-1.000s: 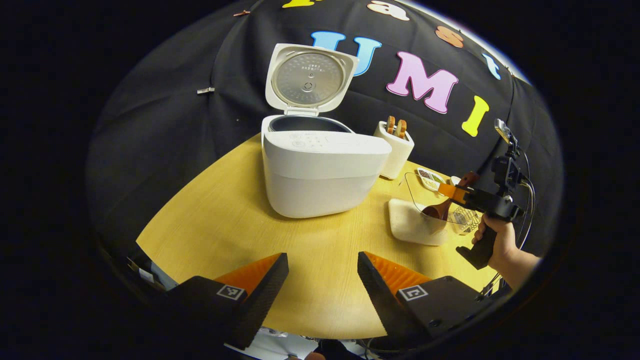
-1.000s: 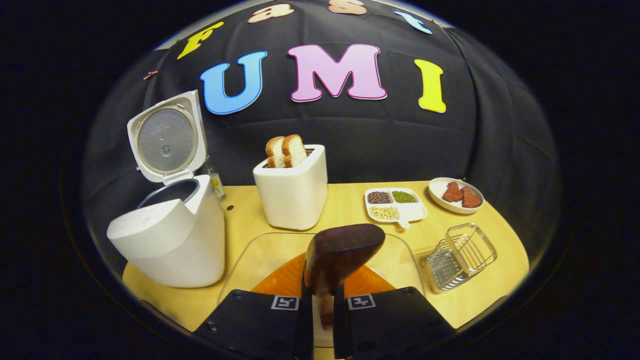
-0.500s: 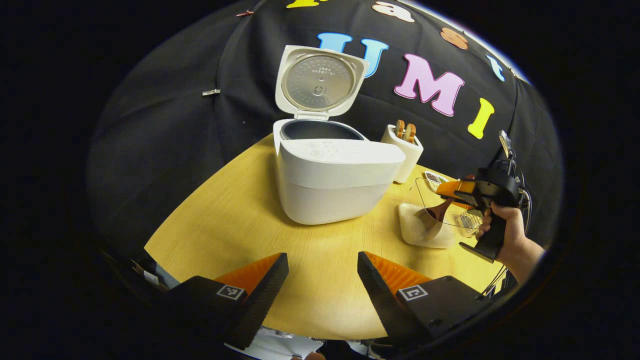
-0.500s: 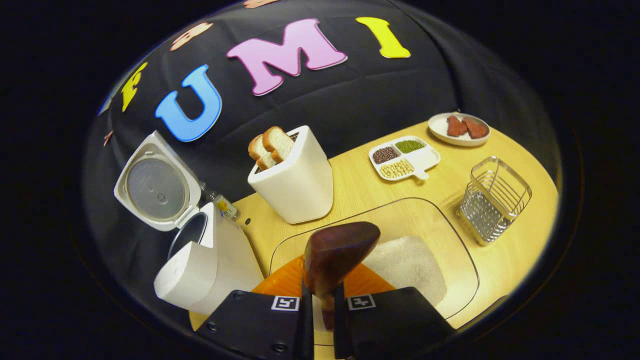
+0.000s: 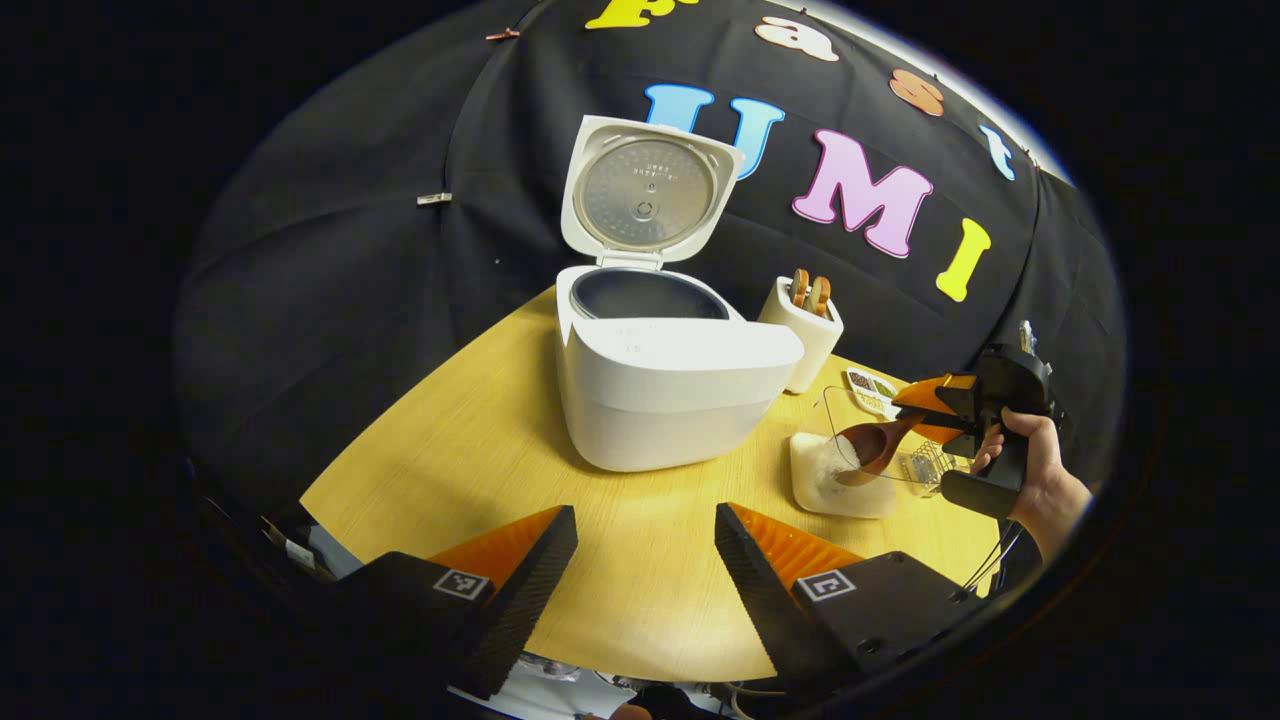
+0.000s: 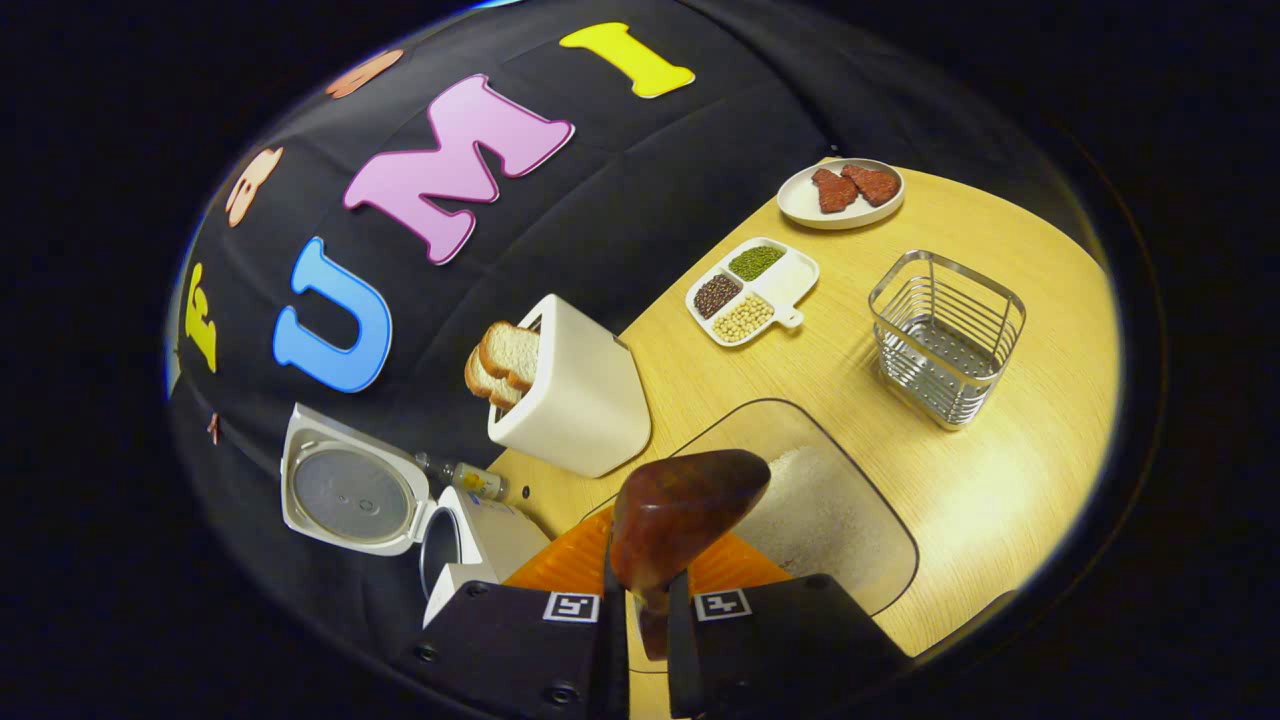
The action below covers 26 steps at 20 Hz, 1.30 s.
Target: Close the left gripper, press the button to open the rice cooker; take a wooden spoon from the chopstick holder with the right hand, scoop a spoonful of rice and pour it into the rice cooker, then put the wooden spoon back into the chopstick holder.
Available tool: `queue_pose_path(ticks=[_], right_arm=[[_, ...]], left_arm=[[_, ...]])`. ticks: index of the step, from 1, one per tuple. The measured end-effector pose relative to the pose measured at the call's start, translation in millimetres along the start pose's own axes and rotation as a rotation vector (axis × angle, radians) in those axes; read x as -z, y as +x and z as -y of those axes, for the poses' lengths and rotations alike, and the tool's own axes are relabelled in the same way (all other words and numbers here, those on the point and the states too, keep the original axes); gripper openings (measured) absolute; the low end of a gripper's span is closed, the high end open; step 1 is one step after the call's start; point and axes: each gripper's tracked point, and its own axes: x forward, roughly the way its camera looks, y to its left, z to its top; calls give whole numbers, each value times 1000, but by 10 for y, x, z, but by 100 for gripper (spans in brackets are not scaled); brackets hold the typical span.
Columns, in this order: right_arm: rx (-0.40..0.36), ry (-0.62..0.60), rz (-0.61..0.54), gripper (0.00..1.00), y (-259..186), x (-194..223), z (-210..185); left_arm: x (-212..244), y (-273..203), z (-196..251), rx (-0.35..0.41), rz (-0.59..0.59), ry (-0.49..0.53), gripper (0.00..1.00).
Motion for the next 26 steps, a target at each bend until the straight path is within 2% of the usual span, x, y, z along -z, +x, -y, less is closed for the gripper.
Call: queue_pose_path(ticks=[7, 13, 18, 21, 26], right_arm=[[-8, 80, 72, 19, -353, -459, 6], [-25, 139, 89, 19, -484, -658, -102], [-117, 195, 47, 20, -486, -619, -643], [-159, 243, 2, 20, -451, -476, -941], [-219, 311, -59, 20, -318, -251, -1459]], left_arm=[[15, -27, 67, 69, 8, 8, 96], [1, 9, -36, 32, 38, -18, 96], [23, -75, -89, 7, 59, -12, 96], [62, -97, -156, -23, 64, 24, 96], [77, -134, -277, -37, 68, 12, 96]])
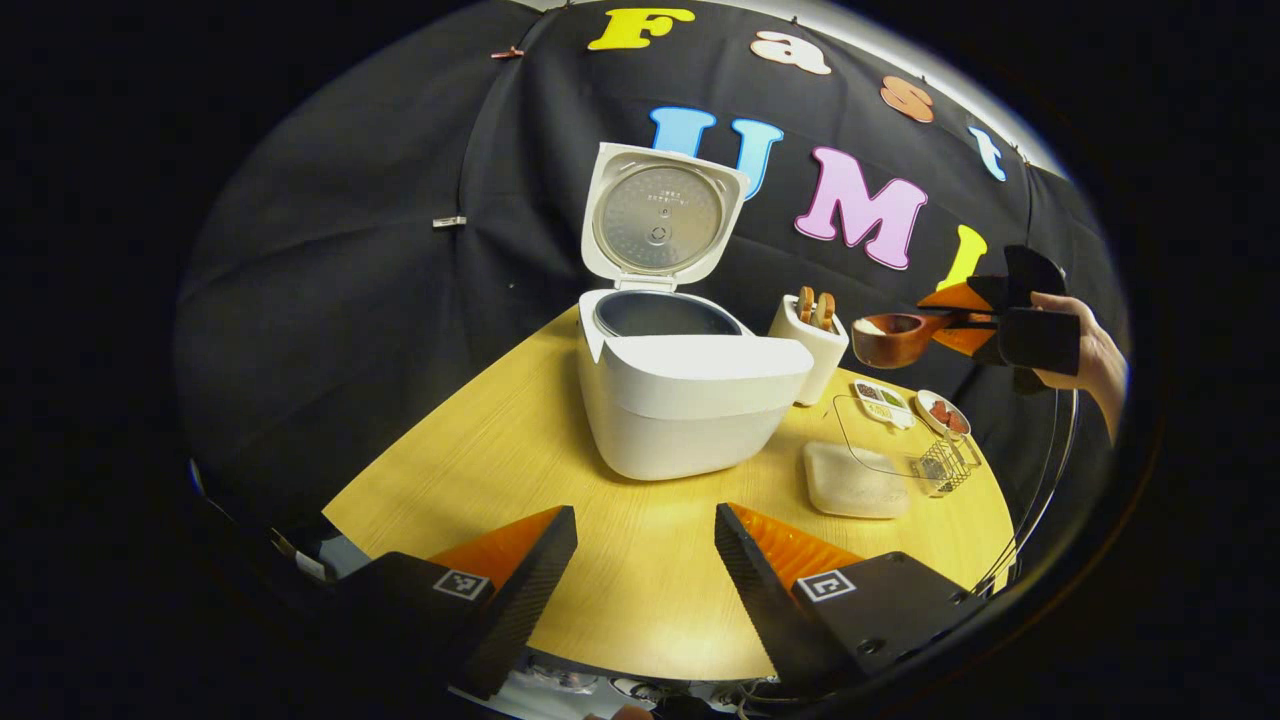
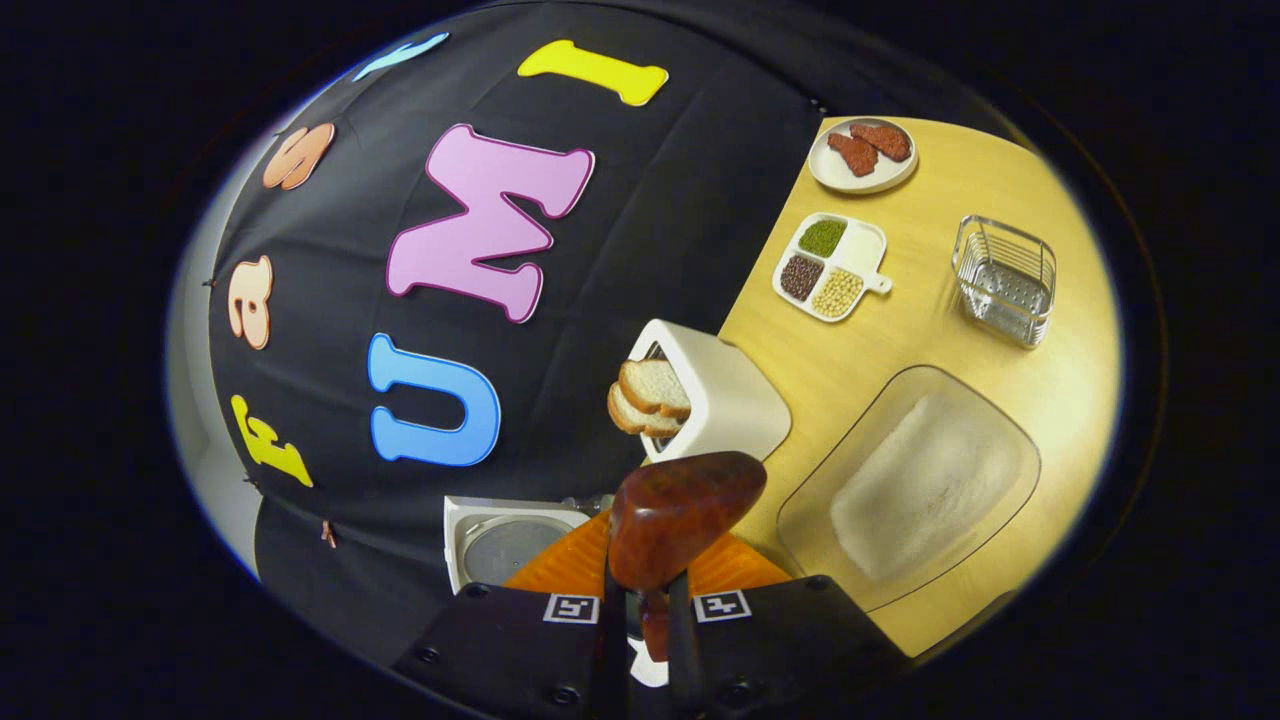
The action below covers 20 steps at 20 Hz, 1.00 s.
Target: Close the left gripper, press the button to open the rice cooker; take a wooden spoon from the chopstick holder with the right hand, scoop a spoonful of rice and pour it into the rice cooker, then put the wooden spoon back into the chopstick holder.
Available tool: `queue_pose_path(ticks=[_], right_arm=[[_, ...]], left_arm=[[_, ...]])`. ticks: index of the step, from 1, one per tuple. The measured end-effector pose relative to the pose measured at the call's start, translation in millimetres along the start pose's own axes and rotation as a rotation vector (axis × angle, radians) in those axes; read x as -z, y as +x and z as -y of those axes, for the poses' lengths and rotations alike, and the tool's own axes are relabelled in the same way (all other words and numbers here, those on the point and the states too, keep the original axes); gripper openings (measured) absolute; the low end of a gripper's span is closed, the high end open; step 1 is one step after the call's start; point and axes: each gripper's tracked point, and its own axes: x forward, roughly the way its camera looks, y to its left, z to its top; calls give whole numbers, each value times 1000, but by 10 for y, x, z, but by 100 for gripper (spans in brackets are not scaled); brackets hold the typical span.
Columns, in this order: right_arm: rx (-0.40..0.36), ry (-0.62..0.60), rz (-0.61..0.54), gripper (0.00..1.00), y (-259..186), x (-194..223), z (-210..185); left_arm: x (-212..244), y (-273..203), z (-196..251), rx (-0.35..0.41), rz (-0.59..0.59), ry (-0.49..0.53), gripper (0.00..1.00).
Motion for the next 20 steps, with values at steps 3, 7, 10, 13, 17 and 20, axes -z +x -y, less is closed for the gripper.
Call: queue_pose_path(ticks=[3, 7, 10, 13, 17, 20], right_arm=[[-20, -13, -14, 19, 184, 159, -215], [-51, -9, -23, 19, 465, 382, -527], [-63, -47, -31, 19, 657, 576, -732], [-76, -173, -6, 20, 781, 759, -953], [-102, -402, 11, 19, 935, 1065, -1230], [-122, -567, 36, 19, 1037, 1243, -1370]], left_arm=[[-13, 24, -105, -13, -4, -6, 96], [-8, 66, -251, -25, -22, -15, 96], [-63, 80, -336, -35, -21, 3, 96], [-172, 115, -429, -47, -7, 65, 96], [-230, 137, -450, -17, -19, 41, 96], [-296, 69, -373, 16, 0, -17, 96]])
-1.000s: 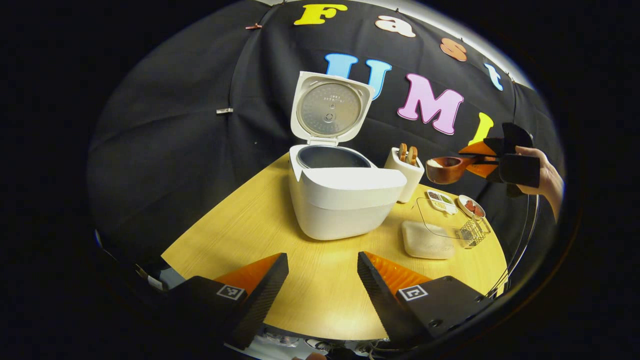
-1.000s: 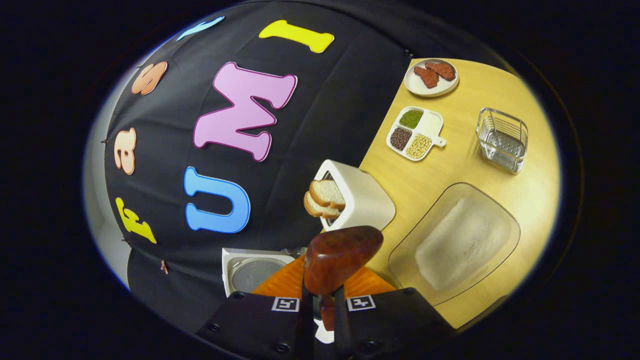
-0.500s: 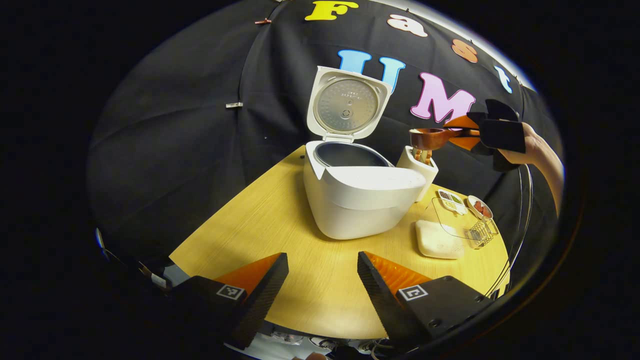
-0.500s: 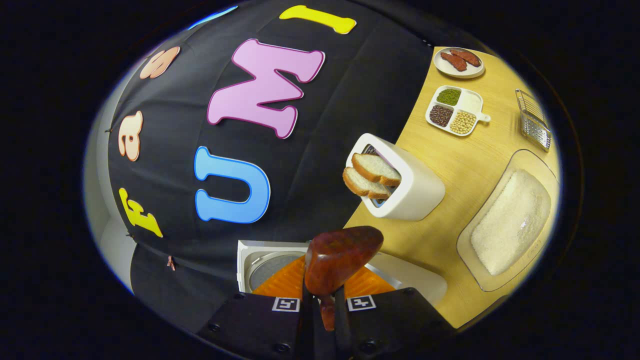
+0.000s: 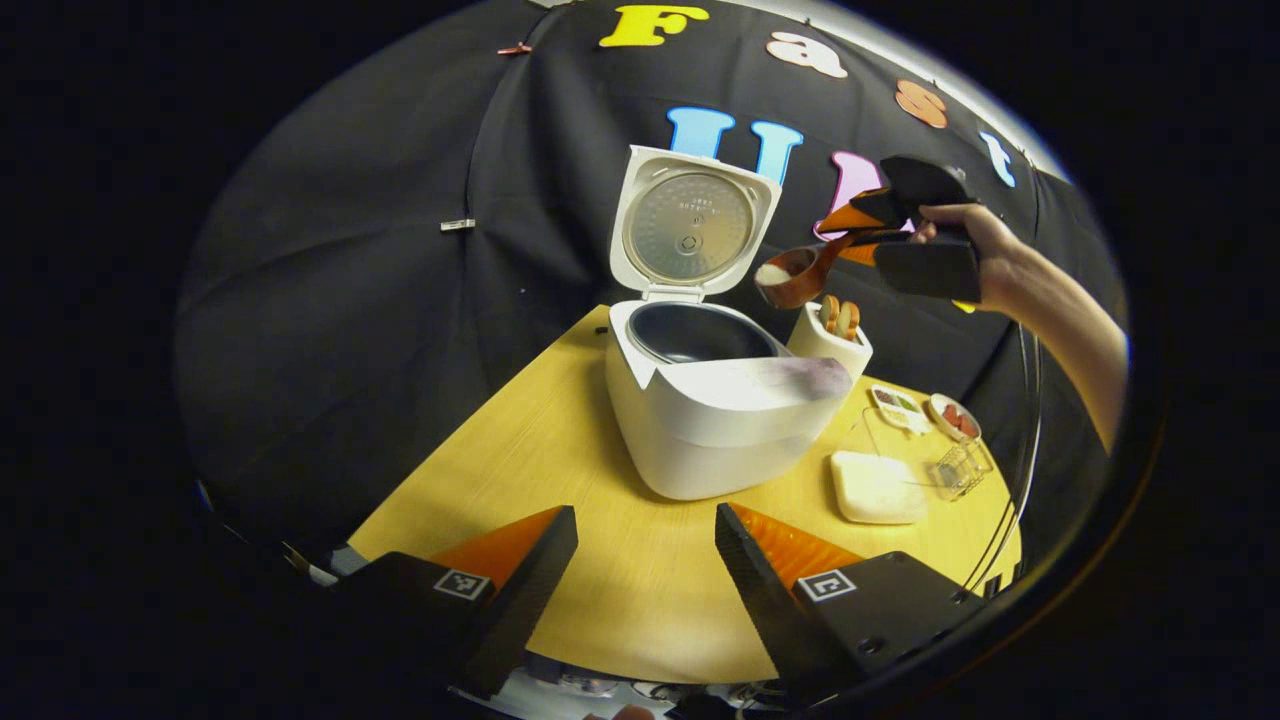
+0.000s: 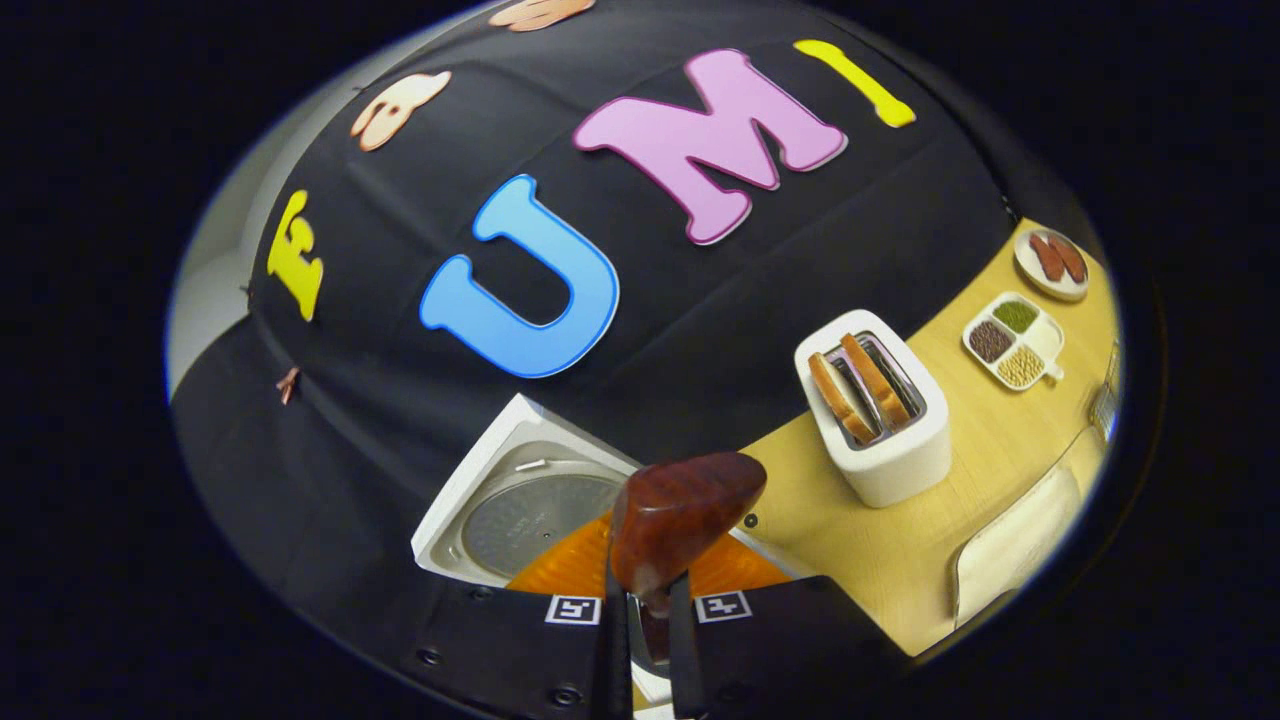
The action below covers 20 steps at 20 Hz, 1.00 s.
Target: Close the left gripper, press the button to open the rice cooker; take a wooden spoon from the chopstick holder with the right hand, scoop a spoonful of rice and pour it into the rice cooker, then put the wooden spoon back into the chopstick holder.
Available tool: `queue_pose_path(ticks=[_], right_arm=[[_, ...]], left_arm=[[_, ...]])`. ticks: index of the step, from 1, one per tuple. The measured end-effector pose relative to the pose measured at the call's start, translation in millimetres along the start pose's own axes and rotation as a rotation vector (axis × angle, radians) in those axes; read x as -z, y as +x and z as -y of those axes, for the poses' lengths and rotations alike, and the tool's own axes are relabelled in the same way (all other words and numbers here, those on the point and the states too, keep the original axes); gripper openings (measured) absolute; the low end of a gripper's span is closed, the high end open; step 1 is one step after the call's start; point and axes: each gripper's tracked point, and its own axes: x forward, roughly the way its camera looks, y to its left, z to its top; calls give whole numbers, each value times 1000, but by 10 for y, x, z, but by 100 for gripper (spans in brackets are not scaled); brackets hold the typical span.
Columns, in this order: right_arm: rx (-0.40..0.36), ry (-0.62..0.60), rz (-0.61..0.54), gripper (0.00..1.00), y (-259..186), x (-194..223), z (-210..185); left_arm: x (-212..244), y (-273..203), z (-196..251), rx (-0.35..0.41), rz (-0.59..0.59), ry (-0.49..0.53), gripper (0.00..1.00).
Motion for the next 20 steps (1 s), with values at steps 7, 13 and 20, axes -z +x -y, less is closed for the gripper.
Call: queue_pose_path(ticks=[7, 13, 20], right_arm=[[-43, -302, 21, 19, 197, 319, -131], [-130, -610, 25, 19, 189, 689, -192], [-274, -823, -1, 14, 52, 1038, -406]], left_arm=[[-140, -165, -52, -23, 51, 10, 96], [-75, -225, -107, -48, 39, -8, 98], [-41, -275, -123, -55, 37, -19, 96]])
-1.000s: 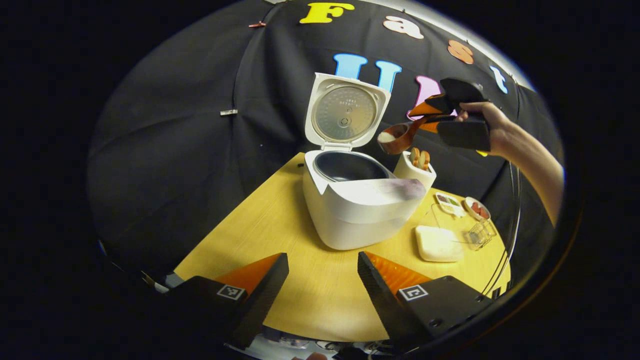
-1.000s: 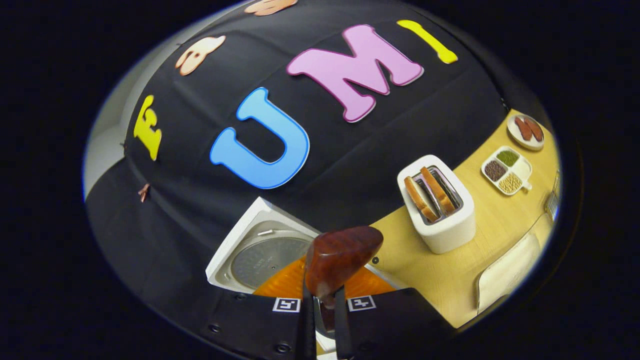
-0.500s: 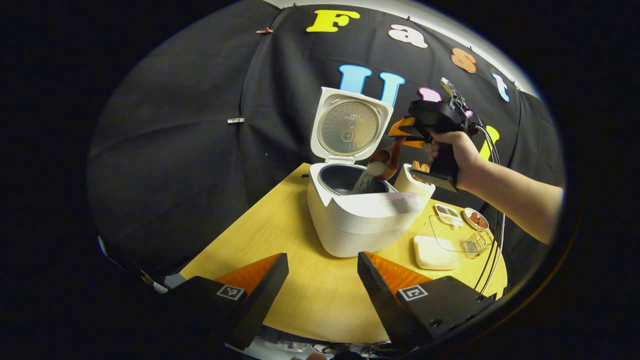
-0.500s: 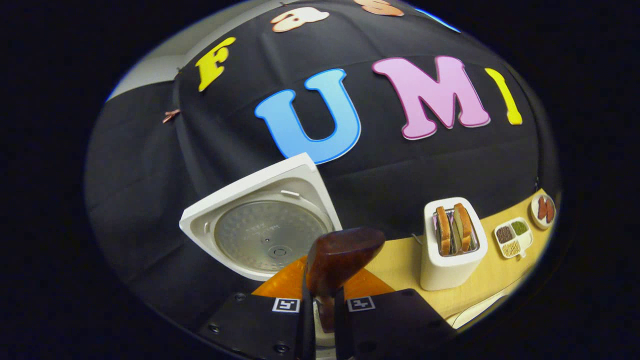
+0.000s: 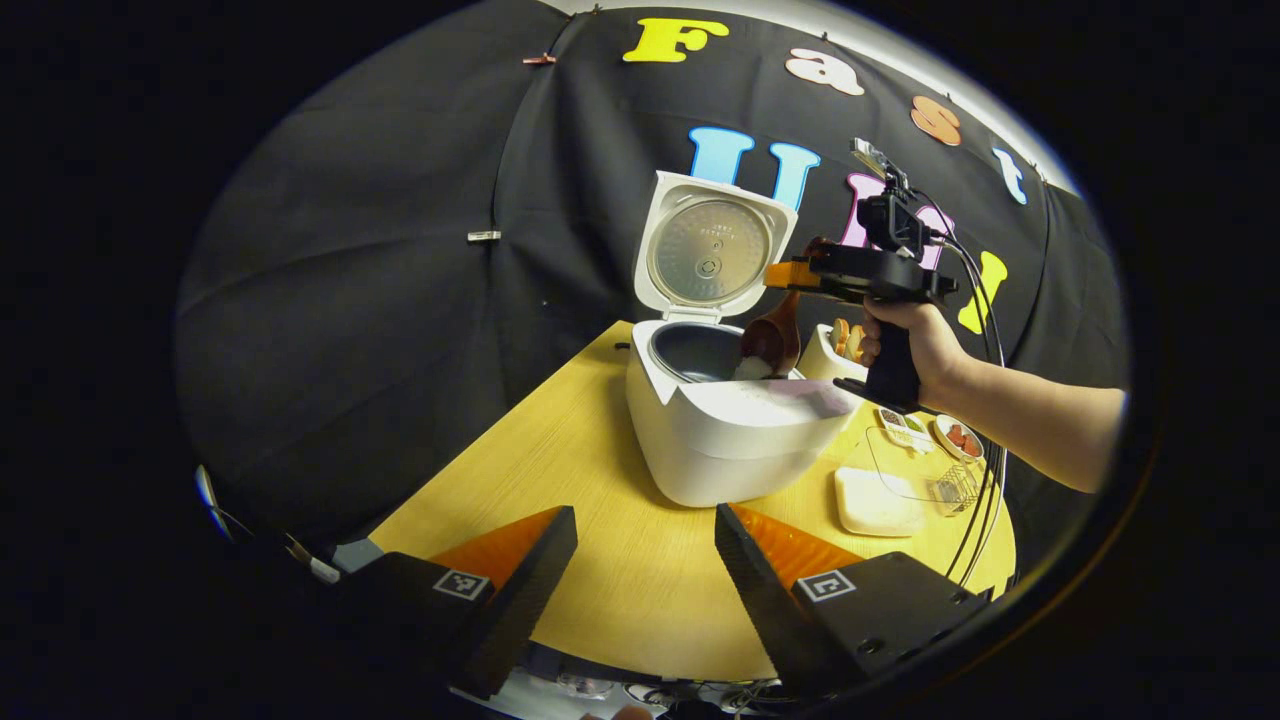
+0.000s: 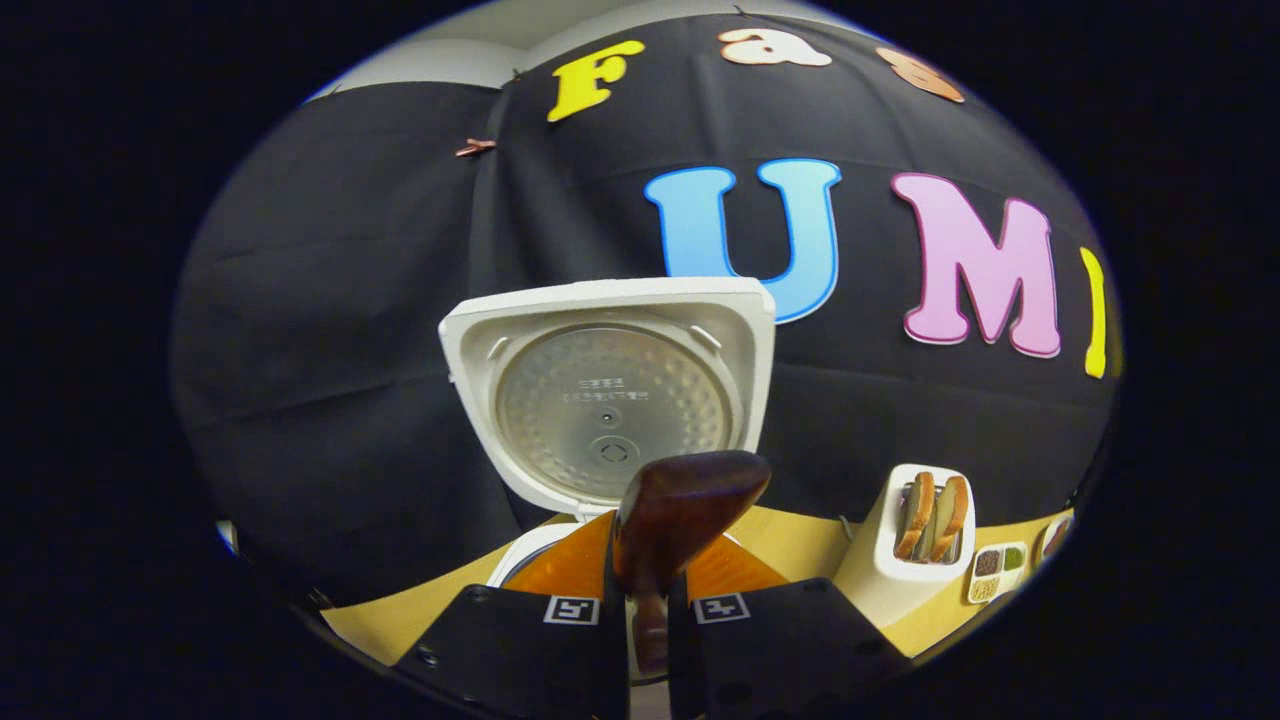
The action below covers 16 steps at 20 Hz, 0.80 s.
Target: Close the left gripper, press the button to open the rice cooker; take a wooden spoon from the chopstick holder with the right hand, scoop a spoonful of rice and pour it into the rice cooker, then put the wooden spoon back into the chopstick holder.
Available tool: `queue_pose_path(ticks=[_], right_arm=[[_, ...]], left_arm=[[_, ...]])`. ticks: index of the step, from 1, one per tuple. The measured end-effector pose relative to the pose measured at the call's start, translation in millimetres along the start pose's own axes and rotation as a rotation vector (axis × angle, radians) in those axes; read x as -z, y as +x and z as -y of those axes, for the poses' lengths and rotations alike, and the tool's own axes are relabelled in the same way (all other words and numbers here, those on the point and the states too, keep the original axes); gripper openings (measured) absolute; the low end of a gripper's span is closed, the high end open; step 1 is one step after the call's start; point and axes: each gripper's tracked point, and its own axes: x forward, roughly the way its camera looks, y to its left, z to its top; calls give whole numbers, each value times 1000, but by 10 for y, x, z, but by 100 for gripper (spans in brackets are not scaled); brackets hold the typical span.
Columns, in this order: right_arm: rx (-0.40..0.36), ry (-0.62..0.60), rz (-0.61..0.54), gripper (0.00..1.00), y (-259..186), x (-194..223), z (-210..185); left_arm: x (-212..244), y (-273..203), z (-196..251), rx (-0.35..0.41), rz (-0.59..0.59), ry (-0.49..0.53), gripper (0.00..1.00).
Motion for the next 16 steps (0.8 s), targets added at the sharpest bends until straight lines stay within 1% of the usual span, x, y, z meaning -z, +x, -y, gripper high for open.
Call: queue_pose_path(ticks=[1, 2, 3, 4, 5, 6, 9, 10, 11, 13, 16], right_arm=[[-30, -50, 6, 14, -4, 4, -67], [-54, -99, 8, 19, -26, 23, -129], [-70, -146, 5, 19, -36, 77, -184], [-81, -192, 2, 14, -54, 120, -241], [-89, -228, 1, 19, -60, 156, -293], [-92, -248, 5, 19, -57, 177, -337], [-85, -246, 19, 19, -72, 123, -353], [-73, -231, 29, 19, -91, 79, -330], [-62, -206, 37, 19, -105, 24, -305], [-43, -139, 55, 19, -157, -106, -216], [-15, -58, 105, 19, -414, -396, -26]], left_arm=[[12, -8, -5, 1, -1, -3, 96], [26, -7, -3, 2, -3, -6, 96], [40, -18, -4, 4, -4, -8, 96], [51, -22, -8, 2, -4, -9, 96], [50, -25, -11, 0, -4, -9, 96], [52, -28, -20, -3, -3, -10, 96], [62, -57, -30, -14, 2, -5, 96], [73, -67, -34, -16, 1, -4, 98], [78, -85, -31, -19, 2, -2, 96], [86, -122, 12, -15, 6, 0, 96], [86, -137, 63, -14, 13, 2, 96]])
